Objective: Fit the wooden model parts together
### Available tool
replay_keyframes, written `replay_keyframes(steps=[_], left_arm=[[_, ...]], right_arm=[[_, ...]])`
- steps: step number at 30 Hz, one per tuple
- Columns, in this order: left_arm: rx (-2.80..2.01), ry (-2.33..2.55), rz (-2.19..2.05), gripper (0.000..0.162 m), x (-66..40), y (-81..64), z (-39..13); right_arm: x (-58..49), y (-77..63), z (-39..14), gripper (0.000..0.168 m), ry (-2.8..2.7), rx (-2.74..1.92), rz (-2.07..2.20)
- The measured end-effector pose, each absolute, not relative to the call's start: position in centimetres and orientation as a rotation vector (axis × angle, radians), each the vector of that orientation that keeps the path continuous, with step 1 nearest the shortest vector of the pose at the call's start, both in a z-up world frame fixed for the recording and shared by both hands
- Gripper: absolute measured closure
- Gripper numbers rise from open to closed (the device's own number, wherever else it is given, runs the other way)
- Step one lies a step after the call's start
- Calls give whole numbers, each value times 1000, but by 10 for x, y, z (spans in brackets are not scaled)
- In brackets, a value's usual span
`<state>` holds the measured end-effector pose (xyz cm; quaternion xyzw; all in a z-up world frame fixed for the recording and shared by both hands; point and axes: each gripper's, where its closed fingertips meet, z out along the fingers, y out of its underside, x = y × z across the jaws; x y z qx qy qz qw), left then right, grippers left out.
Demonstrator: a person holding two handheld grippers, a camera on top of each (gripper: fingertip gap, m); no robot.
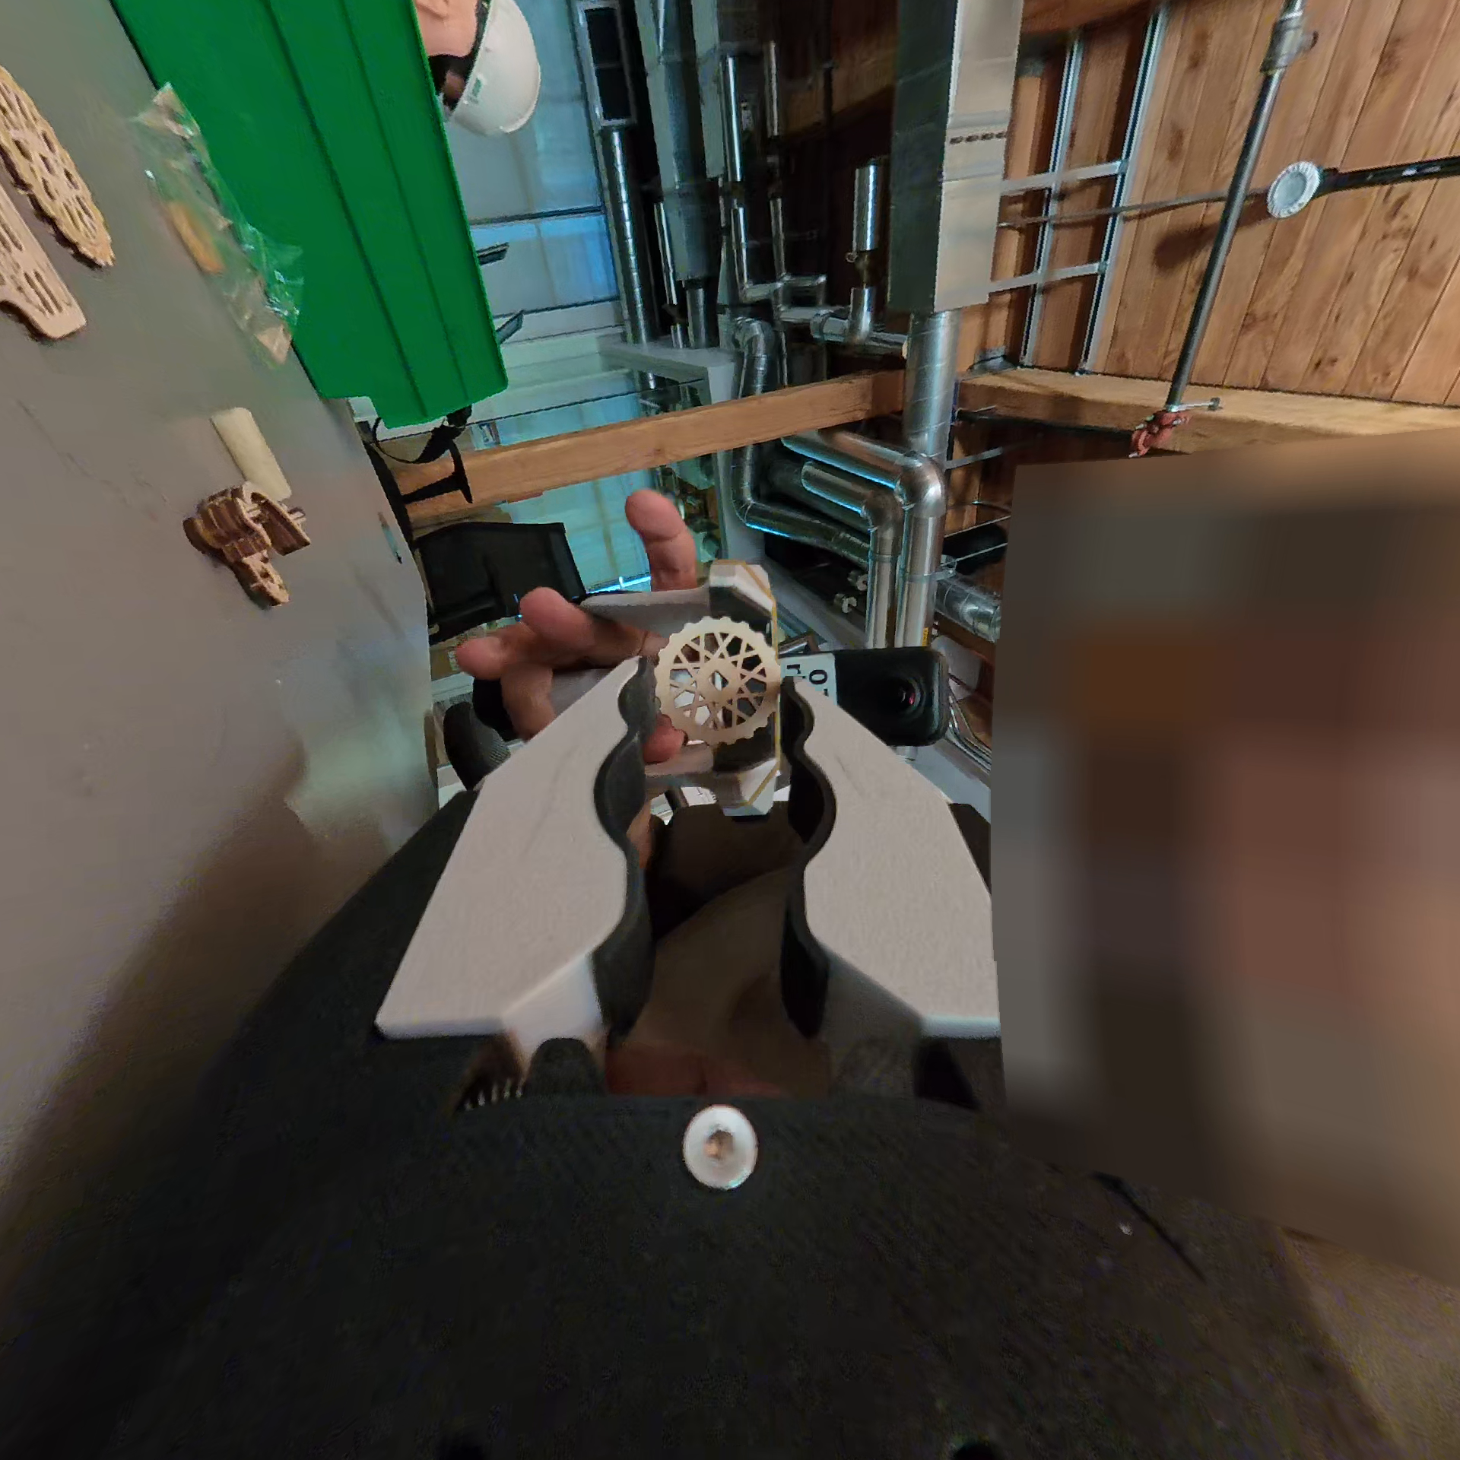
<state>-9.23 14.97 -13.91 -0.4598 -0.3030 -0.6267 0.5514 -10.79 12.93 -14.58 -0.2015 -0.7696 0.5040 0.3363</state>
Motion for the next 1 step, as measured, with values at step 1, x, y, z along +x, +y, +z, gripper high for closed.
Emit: replay_keyframes(steps=[1], left_arm=[[-1089, -716, -1487, 135, -92, 150, -139]], right_arm=[[-108, 129, -146, 132, -2004, -523, 1314]])
